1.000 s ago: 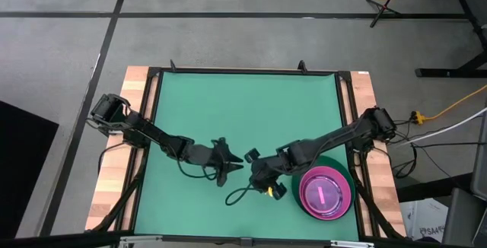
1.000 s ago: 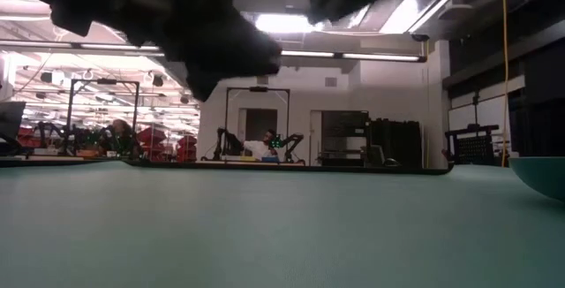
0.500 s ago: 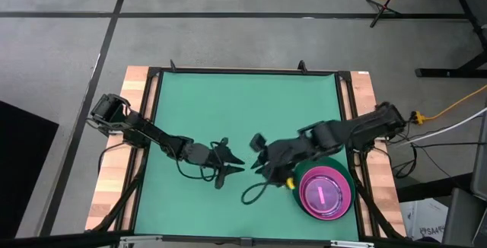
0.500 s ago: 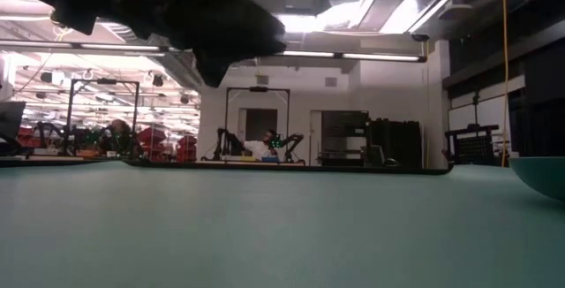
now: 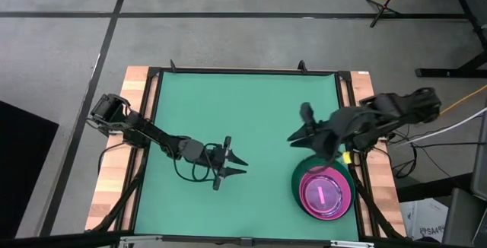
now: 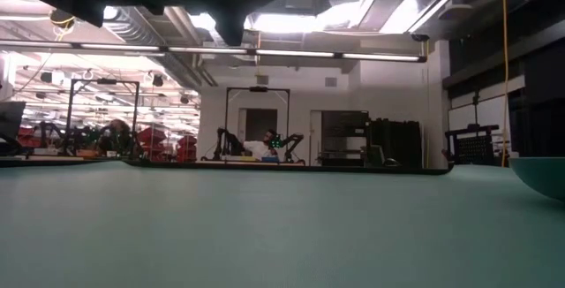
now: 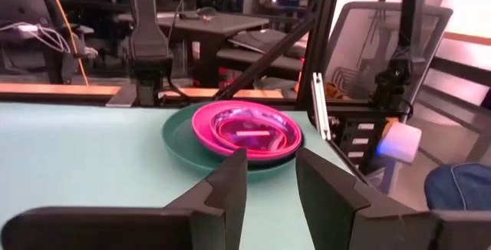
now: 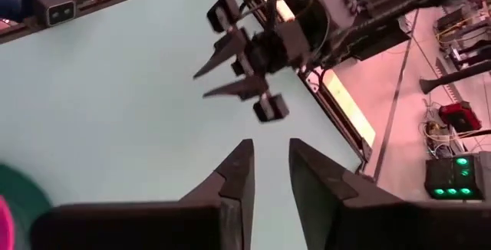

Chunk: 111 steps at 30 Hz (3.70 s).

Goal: Stack plastic plates
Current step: Return to Home Position

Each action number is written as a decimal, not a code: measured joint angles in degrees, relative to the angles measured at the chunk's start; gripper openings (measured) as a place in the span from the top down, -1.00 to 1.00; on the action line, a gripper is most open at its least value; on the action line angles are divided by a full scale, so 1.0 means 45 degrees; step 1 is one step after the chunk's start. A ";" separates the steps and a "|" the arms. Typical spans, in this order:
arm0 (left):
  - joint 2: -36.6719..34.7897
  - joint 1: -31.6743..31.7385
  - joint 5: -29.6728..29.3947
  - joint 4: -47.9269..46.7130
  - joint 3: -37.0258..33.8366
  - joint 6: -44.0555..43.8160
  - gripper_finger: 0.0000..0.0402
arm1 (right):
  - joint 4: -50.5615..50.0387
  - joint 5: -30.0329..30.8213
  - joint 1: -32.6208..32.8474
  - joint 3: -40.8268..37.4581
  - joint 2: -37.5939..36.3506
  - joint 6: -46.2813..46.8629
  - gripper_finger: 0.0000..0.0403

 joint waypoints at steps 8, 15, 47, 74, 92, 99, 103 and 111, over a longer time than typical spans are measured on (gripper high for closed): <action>-0.0059 0.0000 -0.0002 0.0010 0.0000 0.0010 0.47 | 0.3462 0.0100 0.0000 -0.5218 -0.3601 0.0077 0.63; -0.1711 0.0000 0.0105 -0.0233 -0.0005 0.0236 0.47 | 0.6707 0.0111 0.0000 -0.9751 -0.6650 0.0596 0.63; -1.4281 0.0994 -0.1210 -1.2378 0.0000 0.4539 0.47 | 0.8665 0.1848 -0.0005 -1.6353 -1.5559 0.0401 0.63; -1.8909 0.3011 -0.0933 -1.3069 -0.2933 0.4971 0.47 | 1.2101 0.1743 -0.0005 -2.0545 -1.6788 0.0621 0.63; -2.0866 0.3011 -0.0379 -0.9601 -0.7138 0.5198 0.47 | 1.3329 0.1723 -0.0005 -2.1364 -1.6759 0.1082 0.63; -2.0866 0.3011 -0.0385 -0.8292 -0.8246 0.4871 0.47 | 1.3321 0.1731 -0.0005 -2.1364 -1.6759 0.1176 0.63; -2.0871 0.3092 -0.0462 -0.8328 -0.8257 0.4578 0.47 | 1.3456 0.2126 -0.0005 -2.1383 -1.6759 0.1186 0.63; -2.0866 0.3349 -0.0438 -0.8341 -0.8257 0.4551 0.47 | 1.4118 0.2497 -0.0005 -2.1383 -1.6759 0.0379 0.63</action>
